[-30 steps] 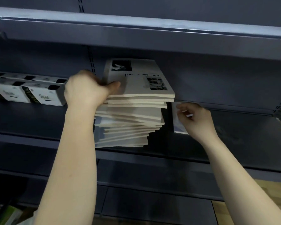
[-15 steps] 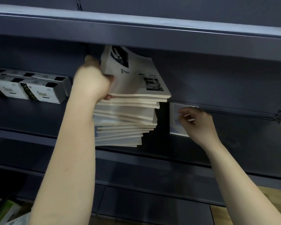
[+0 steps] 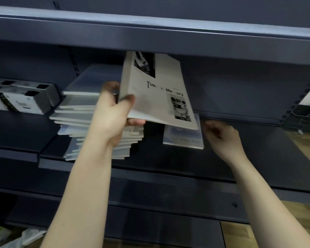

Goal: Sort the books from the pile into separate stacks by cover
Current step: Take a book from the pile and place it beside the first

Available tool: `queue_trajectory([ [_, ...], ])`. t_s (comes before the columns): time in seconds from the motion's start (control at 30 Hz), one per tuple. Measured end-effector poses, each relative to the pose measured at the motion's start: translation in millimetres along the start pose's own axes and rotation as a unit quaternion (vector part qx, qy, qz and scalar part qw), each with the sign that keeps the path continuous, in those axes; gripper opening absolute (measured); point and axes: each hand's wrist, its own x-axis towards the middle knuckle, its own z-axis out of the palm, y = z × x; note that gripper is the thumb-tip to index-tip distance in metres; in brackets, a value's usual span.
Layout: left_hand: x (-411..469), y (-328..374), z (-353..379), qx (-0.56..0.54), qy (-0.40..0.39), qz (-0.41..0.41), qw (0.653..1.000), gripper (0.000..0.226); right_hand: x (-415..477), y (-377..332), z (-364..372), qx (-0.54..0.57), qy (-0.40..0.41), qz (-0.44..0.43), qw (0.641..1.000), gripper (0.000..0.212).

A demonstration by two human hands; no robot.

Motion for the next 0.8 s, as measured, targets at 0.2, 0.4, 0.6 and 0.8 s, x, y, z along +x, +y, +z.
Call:
queue_trajectory([
  [0.2, -31.9, -45.8, 69.4, -0.071, -0.066, -0.034, 0.995, 0.023, -11.3, 19.2, -47.9, 0.286, 0.002, 0.143, 0.947, 0.056],
  [0.4, -56.6, -99.9, 120.9, -0.083, -0.109, -0.111, 0.984, 0.032, -21.3, 61.1, -78.0, 0.302, -0.023, 0.169, 0.938, 0.035],
  [0.6, -68.0, -126.3, 155.3, -0.027, -0.143, -0.130, 0.981, 0.027, -29.9, 93.0, -85.3, 0.289, 0.007, 0.179, 0.940, 0.024],
  [0.8, -58.9, -150.3, 149.5, 0.340, -0.156, 0.055, 0.926, 0.026, -33.8, 133.9, -99.8, 0.265, 0.055, 0.188, 0.944, 0.024],
])
